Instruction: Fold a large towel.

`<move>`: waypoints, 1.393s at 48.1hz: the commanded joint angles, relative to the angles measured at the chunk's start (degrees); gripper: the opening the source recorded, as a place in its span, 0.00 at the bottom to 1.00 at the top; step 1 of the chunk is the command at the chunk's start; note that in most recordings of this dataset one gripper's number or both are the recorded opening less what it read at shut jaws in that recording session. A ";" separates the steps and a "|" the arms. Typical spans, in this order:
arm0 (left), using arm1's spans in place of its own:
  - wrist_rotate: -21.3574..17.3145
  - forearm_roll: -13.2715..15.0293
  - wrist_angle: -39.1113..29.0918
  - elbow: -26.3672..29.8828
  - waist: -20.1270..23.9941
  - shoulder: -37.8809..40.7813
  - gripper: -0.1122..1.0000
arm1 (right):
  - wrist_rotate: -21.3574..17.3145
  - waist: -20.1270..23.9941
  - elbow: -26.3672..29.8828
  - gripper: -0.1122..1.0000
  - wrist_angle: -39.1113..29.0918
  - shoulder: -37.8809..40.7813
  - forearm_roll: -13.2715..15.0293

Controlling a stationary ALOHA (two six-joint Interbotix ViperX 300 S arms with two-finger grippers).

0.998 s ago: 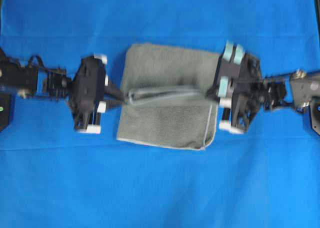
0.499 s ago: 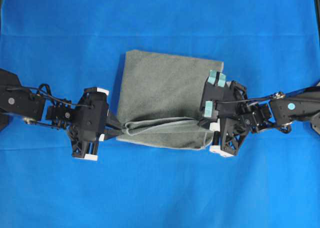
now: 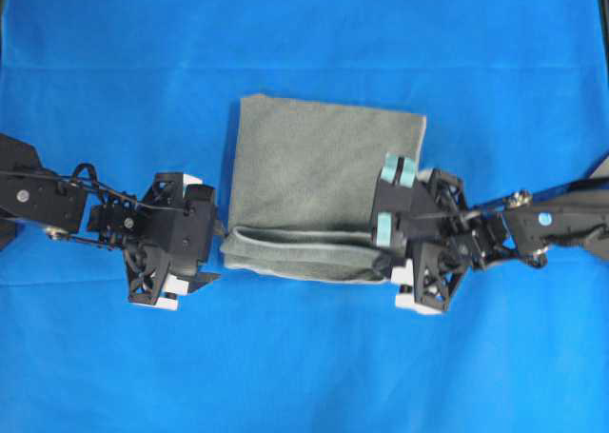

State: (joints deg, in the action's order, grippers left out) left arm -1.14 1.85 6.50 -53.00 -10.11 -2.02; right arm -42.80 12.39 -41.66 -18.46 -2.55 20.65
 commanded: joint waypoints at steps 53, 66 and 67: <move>-5.45 -0.18 -15.12 -9.14 2.11 -59.15 0.69 | -0.44 1.67 -8.79 0.63 -8.79 -49.04 21.88; -4.04 -0.09 -18.37 -15.56 8.44 -70.75 0.69 | -3.25 -6.15 -21.36 0.63 -2.90 -62.49 21.97; -3.87 0.00 -18.37 -16.17 8.79 -71.46 0.69 | -3.52 -6.77 -22.32 0.63 -2.29 -63.28 21.97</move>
State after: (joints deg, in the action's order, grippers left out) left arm -5.36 1.76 -12.04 -68.03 -2.64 -71.37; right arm -45.79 7.56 -61.88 -22.94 -63.46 42.45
